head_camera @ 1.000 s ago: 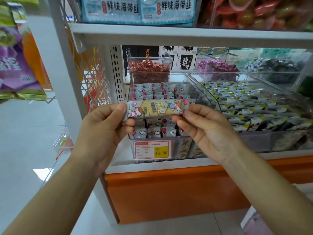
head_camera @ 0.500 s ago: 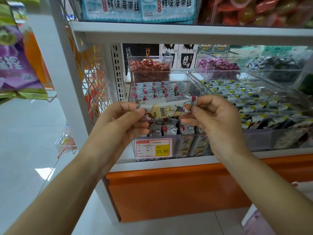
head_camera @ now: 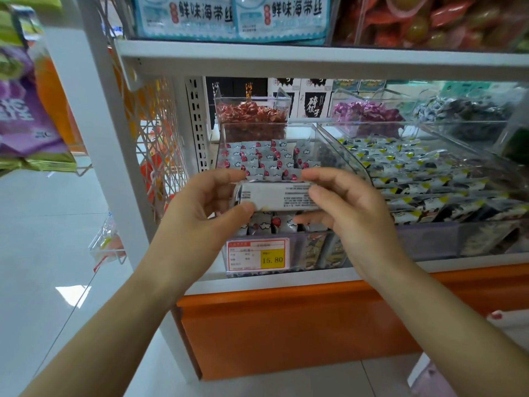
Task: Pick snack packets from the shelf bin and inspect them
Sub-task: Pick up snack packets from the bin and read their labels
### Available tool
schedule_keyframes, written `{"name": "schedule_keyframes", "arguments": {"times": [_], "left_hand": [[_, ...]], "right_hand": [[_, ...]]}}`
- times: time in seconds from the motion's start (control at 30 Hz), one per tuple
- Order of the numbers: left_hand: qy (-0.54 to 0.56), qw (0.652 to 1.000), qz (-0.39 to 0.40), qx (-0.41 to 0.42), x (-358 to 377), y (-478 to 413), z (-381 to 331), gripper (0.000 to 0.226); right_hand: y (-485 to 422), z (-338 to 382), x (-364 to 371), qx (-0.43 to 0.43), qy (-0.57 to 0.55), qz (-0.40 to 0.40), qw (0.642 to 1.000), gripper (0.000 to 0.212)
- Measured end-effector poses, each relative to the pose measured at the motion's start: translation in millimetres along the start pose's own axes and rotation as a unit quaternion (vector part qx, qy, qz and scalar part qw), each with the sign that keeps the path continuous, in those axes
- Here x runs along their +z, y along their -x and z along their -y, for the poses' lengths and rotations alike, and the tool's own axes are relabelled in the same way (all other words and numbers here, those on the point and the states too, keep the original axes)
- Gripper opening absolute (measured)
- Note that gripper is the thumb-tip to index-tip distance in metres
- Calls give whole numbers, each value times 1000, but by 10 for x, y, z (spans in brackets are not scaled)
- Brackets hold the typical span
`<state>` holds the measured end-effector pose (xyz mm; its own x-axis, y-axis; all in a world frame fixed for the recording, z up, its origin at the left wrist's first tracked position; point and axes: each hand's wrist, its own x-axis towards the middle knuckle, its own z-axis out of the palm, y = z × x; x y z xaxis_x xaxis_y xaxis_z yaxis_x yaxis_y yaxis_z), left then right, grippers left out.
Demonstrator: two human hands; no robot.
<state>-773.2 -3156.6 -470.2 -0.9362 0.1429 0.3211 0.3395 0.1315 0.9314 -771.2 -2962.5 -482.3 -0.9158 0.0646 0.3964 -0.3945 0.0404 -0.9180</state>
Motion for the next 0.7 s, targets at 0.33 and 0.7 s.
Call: {"name": "schedule_keyframes", "arguments": {"times": [0.33, 0.7], "left_hand": [[-75, 995, -2, 67, 12, 21, -53, 36], [-106, 993, -40, 37, 32, 13, -71, 10]], "right_hand": [[-9, 34, -8, -23, 3, -18, 1000, 14], [22, 69, 51, -106, 128, -18, 986, 9]]}}
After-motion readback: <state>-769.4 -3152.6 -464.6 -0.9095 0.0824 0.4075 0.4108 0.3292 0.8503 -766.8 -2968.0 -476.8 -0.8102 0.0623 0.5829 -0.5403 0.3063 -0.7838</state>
